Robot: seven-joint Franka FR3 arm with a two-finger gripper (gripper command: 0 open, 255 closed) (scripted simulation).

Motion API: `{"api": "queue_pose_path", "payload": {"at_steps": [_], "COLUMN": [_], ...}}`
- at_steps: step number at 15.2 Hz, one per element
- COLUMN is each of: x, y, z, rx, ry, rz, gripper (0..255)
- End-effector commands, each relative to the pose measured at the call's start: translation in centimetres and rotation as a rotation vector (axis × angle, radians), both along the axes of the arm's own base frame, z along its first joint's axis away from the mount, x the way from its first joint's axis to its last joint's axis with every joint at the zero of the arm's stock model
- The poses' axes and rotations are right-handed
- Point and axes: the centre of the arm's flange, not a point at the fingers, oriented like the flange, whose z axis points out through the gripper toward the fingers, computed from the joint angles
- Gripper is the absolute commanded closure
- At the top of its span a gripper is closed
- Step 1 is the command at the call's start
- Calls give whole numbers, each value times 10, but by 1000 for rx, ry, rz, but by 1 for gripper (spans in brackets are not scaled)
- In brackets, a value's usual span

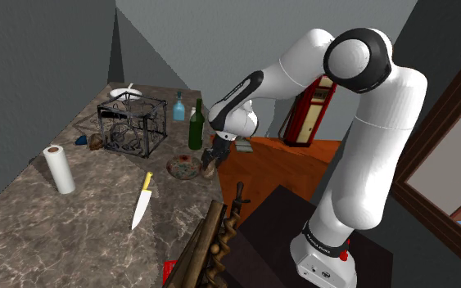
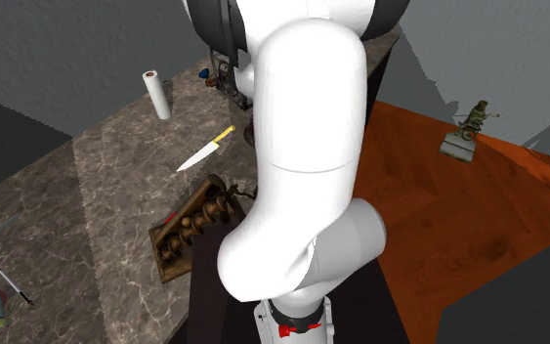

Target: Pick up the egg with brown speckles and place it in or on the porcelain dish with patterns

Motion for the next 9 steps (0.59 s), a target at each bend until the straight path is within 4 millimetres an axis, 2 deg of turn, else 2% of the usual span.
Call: {"api": "queue_pose_path", "payload": {"at_steps": [1, 2, 9], "x": [0, 0, 91], "y": [0, 0, -12], "z": [10, 14, 24], "rx": [0, 0, 0], "ry": [0, 0, 0], "rz": [0, 0, 0], "gripper": [255, 255, 255]}}
